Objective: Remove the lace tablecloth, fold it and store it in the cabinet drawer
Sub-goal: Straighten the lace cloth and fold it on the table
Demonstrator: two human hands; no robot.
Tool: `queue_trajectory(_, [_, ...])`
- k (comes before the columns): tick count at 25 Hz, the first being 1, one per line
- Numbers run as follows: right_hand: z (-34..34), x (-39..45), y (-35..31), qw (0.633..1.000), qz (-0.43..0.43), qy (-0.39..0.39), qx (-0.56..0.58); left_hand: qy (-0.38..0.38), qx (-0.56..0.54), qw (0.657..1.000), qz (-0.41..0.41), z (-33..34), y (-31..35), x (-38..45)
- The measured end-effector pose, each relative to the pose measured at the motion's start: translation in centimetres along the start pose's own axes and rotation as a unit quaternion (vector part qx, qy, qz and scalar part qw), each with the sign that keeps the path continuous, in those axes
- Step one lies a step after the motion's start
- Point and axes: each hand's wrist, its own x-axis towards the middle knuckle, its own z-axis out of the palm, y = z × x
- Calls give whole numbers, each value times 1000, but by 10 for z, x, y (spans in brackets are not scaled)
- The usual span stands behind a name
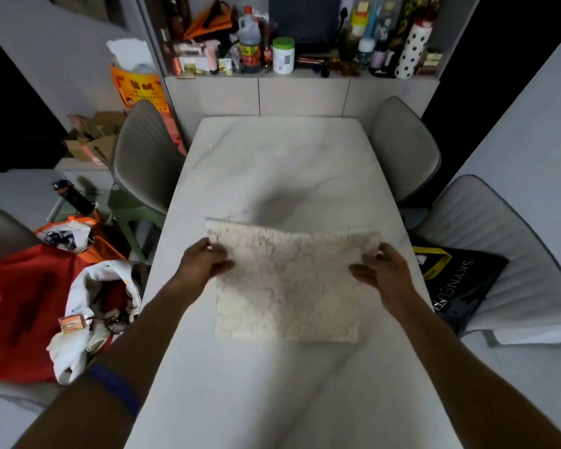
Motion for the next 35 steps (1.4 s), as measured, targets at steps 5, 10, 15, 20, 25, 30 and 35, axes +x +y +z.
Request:
queue_trajectory(5, [28,36,-142,968,-201,0,148,-7,-106,969,224,43,155,18])
queue_trajectory(10, [1,5,-124,963,-221,-12,154,-11,-38,963,268,15,135,-13])
queue_trajectory(15, [-40,-8,40,993,-6,27,112,41,31,994,93,-30,-18,-2])
queue_trajectory(20, [-68,-34,180,970,177,84,-141,32,166,975,-147,-62,-168,-20])
queue_trajectory(25, [-52,-31,197,946,79,83,-304,120,308,940,-84,-39,-198,-15])
queue_trajectory(30, [-48,-15,191,946,49,77,-312,84,296,948,-79,-43,-199,-1])
queue_trajectory(35, [-69,-27,192,951,78,31,-297,64,310,943,-99,-55,-199,-10])
